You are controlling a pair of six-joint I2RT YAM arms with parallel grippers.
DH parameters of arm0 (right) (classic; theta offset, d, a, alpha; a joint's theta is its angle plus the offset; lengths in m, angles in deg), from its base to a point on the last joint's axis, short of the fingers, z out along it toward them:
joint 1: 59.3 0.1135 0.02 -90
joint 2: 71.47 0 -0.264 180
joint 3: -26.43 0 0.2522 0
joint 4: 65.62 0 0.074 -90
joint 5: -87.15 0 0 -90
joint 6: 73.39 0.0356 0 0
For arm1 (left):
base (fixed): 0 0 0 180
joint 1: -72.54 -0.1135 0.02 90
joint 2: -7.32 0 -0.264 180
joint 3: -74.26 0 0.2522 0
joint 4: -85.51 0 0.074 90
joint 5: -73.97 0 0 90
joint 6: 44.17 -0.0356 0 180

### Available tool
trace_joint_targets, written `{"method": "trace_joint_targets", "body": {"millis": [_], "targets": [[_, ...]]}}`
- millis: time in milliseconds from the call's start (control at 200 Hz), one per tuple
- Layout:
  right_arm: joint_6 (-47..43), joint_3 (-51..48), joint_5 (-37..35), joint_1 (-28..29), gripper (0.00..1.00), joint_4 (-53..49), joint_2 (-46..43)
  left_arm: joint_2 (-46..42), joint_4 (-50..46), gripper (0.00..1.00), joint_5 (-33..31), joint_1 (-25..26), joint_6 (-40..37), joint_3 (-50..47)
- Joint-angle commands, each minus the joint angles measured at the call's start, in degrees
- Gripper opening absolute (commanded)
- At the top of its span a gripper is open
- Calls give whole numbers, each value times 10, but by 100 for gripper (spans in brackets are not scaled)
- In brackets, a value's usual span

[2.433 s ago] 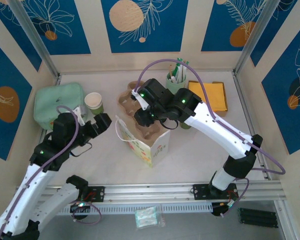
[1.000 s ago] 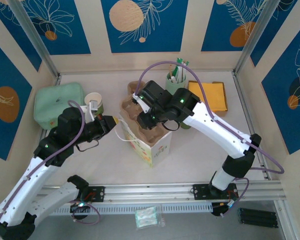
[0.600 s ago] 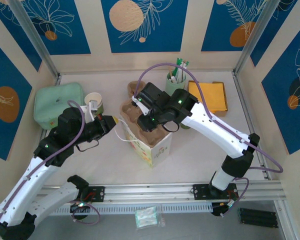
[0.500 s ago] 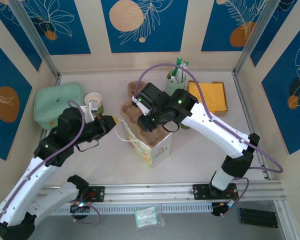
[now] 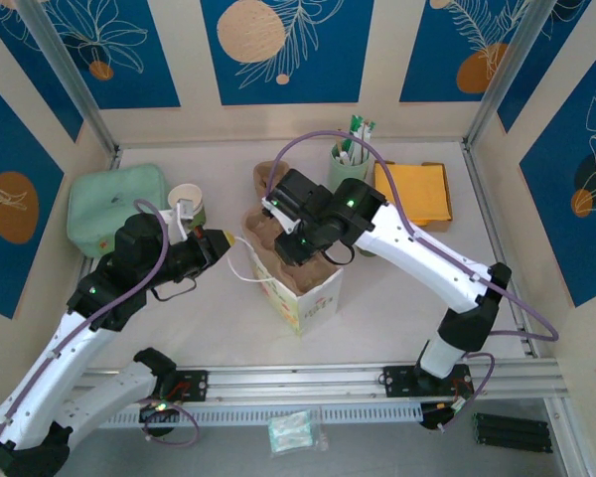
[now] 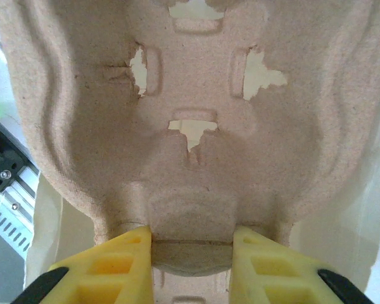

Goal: Pack the takeout coffee

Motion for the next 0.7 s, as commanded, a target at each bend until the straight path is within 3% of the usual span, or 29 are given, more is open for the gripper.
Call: {"method": "trace_joint_targets", "body": {"millis": [0,695], "targets": [[13,-8,0,3,28,-18,10,-8,-3,0,-11,3,-6,4],[63,37,-25,6,28,-81,62,-12,1,0,-6,3,-2,4]]}}
